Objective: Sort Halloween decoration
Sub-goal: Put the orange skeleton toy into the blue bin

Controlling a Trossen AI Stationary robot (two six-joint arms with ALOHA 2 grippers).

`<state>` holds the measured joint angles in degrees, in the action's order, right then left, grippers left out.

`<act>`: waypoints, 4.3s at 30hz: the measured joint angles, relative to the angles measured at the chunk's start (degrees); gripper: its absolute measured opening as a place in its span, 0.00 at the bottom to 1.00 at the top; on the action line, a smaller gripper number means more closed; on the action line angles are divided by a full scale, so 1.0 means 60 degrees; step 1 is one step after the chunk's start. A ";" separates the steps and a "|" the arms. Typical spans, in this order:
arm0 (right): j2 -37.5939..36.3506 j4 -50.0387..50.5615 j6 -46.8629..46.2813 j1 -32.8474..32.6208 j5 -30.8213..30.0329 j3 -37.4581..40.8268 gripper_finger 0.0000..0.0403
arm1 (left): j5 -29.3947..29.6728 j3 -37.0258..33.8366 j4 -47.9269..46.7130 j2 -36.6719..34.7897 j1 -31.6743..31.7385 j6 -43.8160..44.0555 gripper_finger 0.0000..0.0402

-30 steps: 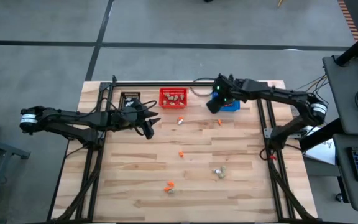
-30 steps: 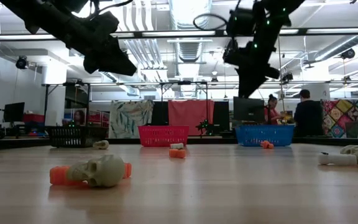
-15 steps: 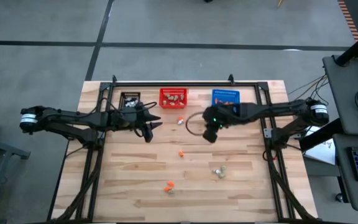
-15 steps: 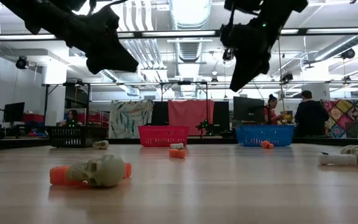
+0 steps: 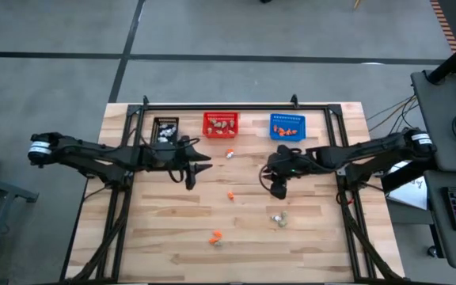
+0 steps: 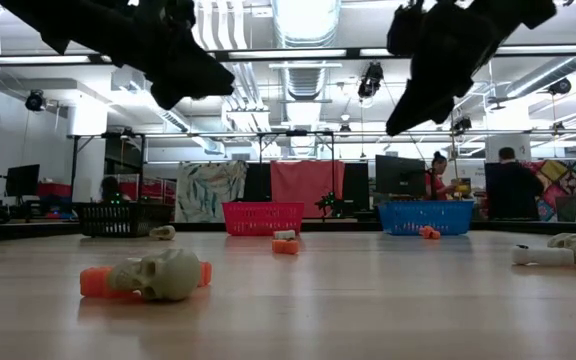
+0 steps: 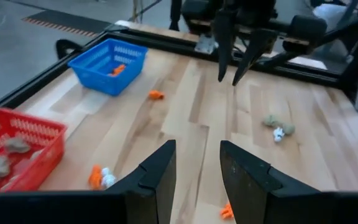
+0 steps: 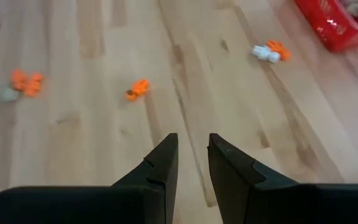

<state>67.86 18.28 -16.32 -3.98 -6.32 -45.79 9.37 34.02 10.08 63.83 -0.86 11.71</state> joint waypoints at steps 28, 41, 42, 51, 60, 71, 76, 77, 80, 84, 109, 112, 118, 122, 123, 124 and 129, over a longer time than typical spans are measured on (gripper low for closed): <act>-0.0365 -0.0853 -0.0029 -0.0085 0.0131 0.0501 0.21 | -0.1434 0.0000 0.3438 0.5158 -0.0579 -0.3295 0.41; -0.0362 -0.1137 -0.0029 -0.0085 0.0138 0.0498 0.20 | -0.2240 0.0004 0.5309 0.6968 -0.0519 -0.3622 0.48; -0.0362 -0.1139 -0.0029 -0.0085 0.0136 0.0498 0.20 | -0.2241 0.0004 0.5410 0.7065 -0.0505 -0.3622 0.48; -0.0362 -0.1179 -0.0029 -0.0085 0.0134 0.0498 0.21 | -0.2244 0.0004 0.6082 0.7755 -0.0275 -0.3669 0.48; -0.0362 -0.1186 -0.0029 -0.0085 0.0133 0.0494 0.19 | -0.2506 0.0005 0.7154 0.8447 -0.0222 -0.3481 0.48; -0.0362 -0.1217 -0.0029 -0.0085 0.0130 0.0490 0.21 | -0.2652 0.0015 0.7360 0.8604 -0.0229 -0.3291 0.38; -0.0362 -0.1229 -0.0029 -0.0085 0.0127 0.0490 0.21 | -0.2683 0.0015 0.7335 0.8604 -0.0240 -0.3338 0.24; -0.0362 -0.1236 -0.0029 -0.0085 0.0127 0.0490 0.21 | -0.2700 0.0015 0.7331 0.8604 -0.0242 -0.3338 0.21; -0.0362 -0.1245 -0.0029 -0.0085 0.0127 0.0490 0.21 | -0.2720 0.0015 0.7331 0.8608 -0.0244 -0.3338 0.14; -0.0362 -0.1249 -0.0029 -0.0085 0.0127 0.0490 0.21 | -0.2718 0.0015 0.7335 0.8608 -0.0248 -0.3325 0.05; 0.1482 -0.3664 0.1027 0.0131 -0.0467 0.0707 0.35 | 0.0386 0.0003 0.7368 0.6790 -0.0249 -0.2612 0.00; 0.1962 -0.3683 0.1103 0.0263 -0.0479 0.0476 0.42 | 0.0384 0.0027 0.7360 0.6765 -0.0259 -0.2560 0.00; 0.2778 -0.3701 0.1517 0.0321 -0.0468 -0.0063 0.52 | 0.0382 0.0160 0.7299 0.6757 -0.0259 -0.2435 0.00; 0.3262 -0.3675 0.1704 0.0325 -0.0468 -0.0444 0.53 | 0.0382 0.0260 0.7247 0.6747 -0.0259 -0.2395 0.00; 0.3339 -0.3677 0.1733 0.0338 -0.0468 -0.0529 0.53 | 0.0380 0.0275 0.7218 0.6747 -0.0259 -0.2395 0.00; 0.3438 -0.3669 0.1764 0.0342 -0.0472 -0.0601 0.53 | 0.0382 0.0284 0.7175 0.6747 -0.0259 -0.2391 0.00; 0.3728 -0.3520 0.1890 0.0421 -0.0466 -0.0885 0.49 | 0.0379 0.0310 0.7042 0.6747 -0.0259 -0.2358 0.00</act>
<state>90.23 -2.84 -4.97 -1.45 -9.12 -51.10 11.64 35.88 52.33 104.31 -2.42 -2.44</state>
